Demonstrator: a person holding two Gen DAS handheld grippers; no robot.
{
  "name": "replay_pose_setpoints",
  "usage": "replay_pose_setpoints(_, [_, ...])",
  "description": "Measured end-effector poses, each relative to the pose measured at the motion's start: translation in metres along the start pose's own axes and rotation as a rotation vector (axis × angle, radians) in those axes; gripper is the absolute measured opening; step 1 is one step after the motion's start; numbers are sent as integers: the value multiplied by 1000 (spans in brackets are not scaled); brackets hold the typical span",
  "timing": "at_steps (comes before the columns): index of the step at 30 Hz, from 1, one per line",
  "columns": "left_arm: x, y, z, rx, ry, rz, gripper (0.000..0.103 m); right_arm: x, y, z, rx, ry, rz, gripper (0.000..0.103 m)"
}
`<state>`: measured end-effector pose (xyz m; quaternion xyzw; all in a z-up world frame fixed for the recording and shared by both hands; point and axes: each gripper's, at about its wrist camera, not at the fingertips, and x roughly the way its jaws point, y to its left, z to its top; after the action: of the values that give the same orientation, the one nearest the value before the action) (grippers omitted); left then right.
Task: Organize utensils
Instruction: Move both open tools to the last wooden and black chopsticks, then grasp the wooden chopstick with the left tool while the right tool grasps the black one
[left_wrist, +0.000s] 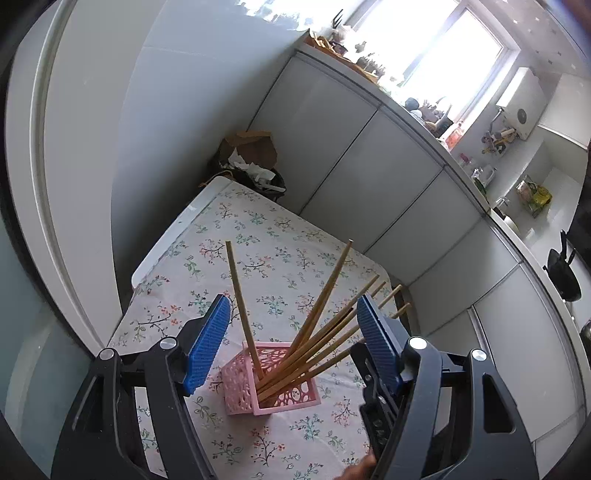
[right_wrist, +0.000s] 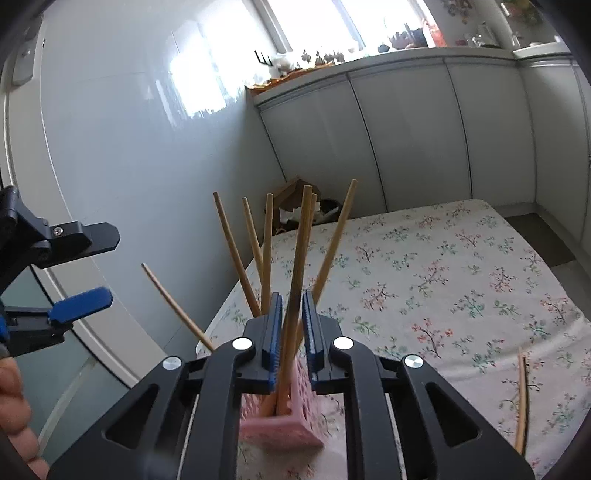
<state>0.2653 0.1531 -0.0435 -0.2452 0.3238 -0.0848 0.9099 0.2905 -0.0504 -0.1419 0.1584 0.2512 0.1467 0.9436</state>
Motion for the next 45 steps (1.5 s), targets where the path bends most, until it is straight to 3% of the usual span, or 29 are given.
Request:
replay_pose_setpoints(7, [0,-11,-5,25,12,-2,67,-35,-20,32,-34,83,-56,30])
replay_pose_setpoints(13, [-3,-42,-19,119,37,-25,67,-75,-82,63,38,225,-155,31])
replay_pose_setpoints(16, [0,-68,-34,198,69,-37,67,-87,-127,55,125,340,-224,31])
replay_pose_setpoints(21, [23,-116,-77,323,205,-61,74,-93,-218,15,469,539,-305,33])
replay_pose_setpoints(23, [38,-132,-100,374,272,-60,74,-101,-236,12,522,531,-290,33])
replay_pose_setpoints(29, [91,-156,-148,417,435,-26,74,-115,-241,20,495,507,-292,33])
replay_pose_setpoints(34, [130,-168,-183,461,490,46,74,-113,-241,24,424,531,-311,34])
replay_pose_setpoints(37, [152,-168,-200,489,506,93,74,-113,-241,24,403,530,-310,43])
replay_pose_setpoints(40, [171,-167,-208,487,527,128,74,-113,-243,24,393,533,-311,44])
replay_pose_setpoints(45, [193,-162,-212,445,554,127,66,-115,-248,21,414,544,-303,45])
